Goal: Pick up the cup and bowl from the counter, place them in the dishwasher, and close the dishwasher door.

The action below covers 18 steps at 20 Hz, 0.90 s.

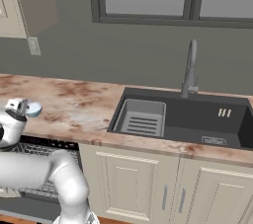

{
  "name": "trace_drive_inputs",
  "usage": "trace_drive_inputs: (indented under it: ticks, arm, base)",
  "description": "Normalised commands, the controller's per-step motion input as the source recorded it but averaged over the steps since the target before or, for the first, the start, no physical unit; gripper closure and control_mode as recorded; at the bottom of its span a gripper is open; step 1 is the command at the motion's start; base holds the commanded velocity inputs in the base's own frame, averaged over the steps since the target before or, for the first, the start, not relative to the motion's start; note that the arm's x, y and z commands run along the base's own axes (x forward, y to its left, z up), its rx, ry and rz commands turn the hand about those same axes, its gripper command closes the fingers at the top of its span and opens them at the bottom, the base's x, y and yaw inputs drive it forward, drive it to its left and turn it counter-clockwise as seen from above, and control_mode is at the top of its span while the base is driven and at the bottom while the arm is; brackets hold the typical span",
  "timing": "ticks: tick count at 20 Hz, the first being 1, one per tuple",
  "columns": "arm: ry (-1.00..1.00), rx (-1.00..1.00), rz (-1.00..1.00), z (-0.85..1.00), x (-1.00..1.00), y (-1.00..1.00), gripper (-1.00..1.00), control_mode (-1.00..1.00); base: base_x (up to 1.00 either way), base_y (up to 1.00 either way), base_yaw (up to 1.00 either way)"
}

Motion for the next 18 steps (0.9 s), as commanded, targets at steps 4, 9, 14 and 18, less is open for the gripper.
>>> trace_drive_inputs:
  ticks: [4,9,14,18]
  arm:
    - [0.01,0.0,0.0,-0.3,0.31,0.19,1.0,-1.0]
    - [0.01,0.0,-0.01,-0.27,0.12,0.16,1.0,-1.0]
    - [0.0,0.0,-0.06,-0.03,-0.03,0.0,1.0,-1.0]
    - [-0.03,0.0,-0.07,0.0,-0.43,0.0,1.0,-1.0]
  base:
    - [0.0,0.0,0.0]
    - [0.0,0.0,0.0]
    - [0.0,0.0,0.0]
    - [0.0,0.0,0.0]
